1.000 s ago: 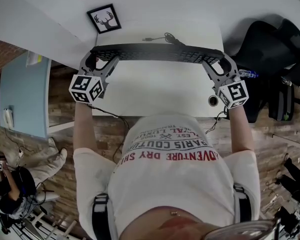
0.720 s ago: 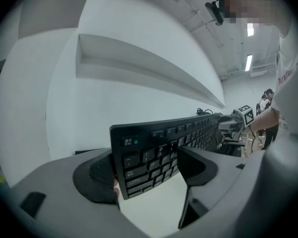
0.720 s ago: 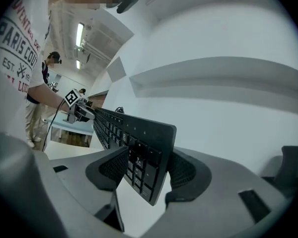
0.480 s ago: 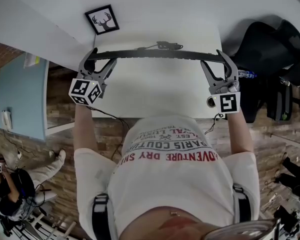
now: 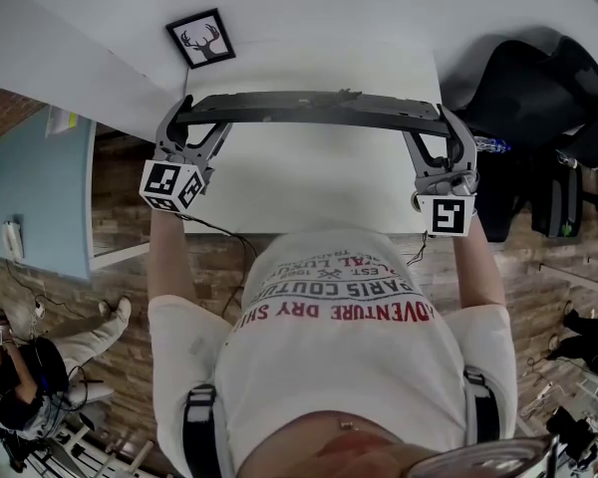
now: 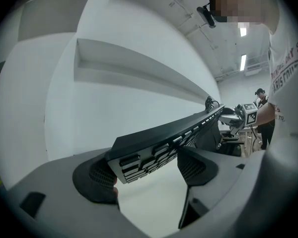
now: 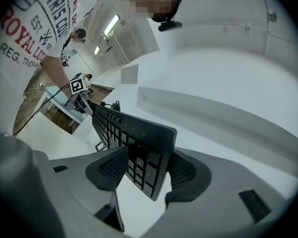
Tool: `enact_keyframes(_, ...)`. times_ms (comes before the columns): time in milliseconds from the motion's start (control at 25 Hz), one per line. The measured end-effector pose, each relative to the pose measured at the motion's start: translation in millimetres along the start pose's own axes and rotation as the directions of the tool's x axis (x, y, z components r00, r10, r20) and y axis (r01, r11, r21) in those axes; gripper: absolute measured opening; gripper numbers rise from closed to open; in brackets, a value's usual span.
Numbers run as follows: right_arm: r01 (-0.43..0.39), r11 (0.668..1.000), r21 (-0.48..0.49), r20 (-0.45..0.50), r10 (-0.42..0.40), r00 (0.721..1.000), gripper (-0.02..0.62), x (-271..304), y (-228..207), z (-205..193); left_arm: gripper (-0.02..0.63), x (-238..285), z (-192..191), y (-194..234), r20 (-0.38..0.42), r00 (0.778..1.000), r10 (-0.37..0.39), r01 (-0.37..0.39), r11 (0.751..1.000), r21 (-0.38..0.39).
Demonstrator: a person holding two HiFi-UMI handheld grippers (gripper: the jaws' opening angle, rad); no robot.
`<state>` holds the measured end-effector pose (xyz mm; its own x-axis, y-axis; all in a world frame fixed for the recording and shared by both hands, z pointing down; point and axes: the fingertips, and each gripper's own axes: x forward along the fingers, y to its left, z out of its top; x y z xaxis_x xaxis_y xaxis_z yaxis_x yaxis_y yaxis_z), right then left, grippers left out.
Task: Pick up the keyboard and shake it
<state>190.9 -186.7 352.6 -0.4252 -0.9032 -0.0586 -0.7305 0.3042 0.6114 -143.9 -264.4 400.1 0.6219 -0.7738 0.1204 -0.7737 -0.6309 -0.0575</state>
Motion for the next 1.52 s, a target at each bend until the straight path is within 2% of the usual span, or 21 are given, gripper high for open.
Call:
enact_keyframes(160,-0.015,1.000,0.014,0.000,0.015,1.000,0.255,0,0,5,0.360,-2,1,-1,0.007,1.000,0.007,-0.007,1.000,0.006)
enact_keyframes(280,0.006,0.988,0.157,0.078,-0.018,0.997,0.255,3,-4,18,0.360,-4,2,-2,0.003,1.000,0.011,-0.011,1.000,0.012)
enact_keyframes(320,-0.004,0.985,0.174,0.079,-0.010,0.997,0.255,4,-4,19,0.360,-4,2,-2,0.001,1.000,0.014,-0.014,1.000,0.016)
enact_keyframes(440,-0.063,0.971,0.230,0.002,0.064,0.998,0.253,7,-1,3,0.360,-5,4,-4,-0.007,1.000,0.024,-0.024,0.999,0.040)
enact_keyframes(520,-0.098,0.947,0.305,-0.069,0.125,0.990,0.252,7,2,-15,0.360,-5,6,-6,-0.018,0.999,0.030,-0.029,0.997,0.067)
enact_keyframes(640,-0.133,0.891,0.435,-0.128,0.207,0.970,0.250,8,9,-38,0.360,-5,3,-13,-0.050,0.998,0.029,-0.024,0.994,0.104)
enact_keyframes(800,-0.166,0.815,0.556,-0.212,0.332,0.919,0.249,7,28,-71,0.360,-2,-12,-21,-0.117,0.993,0.033,-0.017,0.991,0.130)
enact_keyframes(880,-0.169,0.797,0.580,-0.243,0.367,0.898,0.247,5,38,-83,0.360,-1,-22,-22,-0.146,0.989,0.036,-0.017,0.991,0.131)
enact_keyframes(1120,-0.166,0.753,0.637,-0.271,0.420,0.866,0.247,1,50,-96,0.360,-1,-42,-25,-0.223,0.975,0.005,0.013,0.997,0.078)
enact_keyframes(1520,-0.164,0.744,0.648,-0.294,0.443,0.847,0.245,-2,52,-102,0.362,1,-50,-29,-0.258,0.966,0.001,0.012,0.999,0.049)
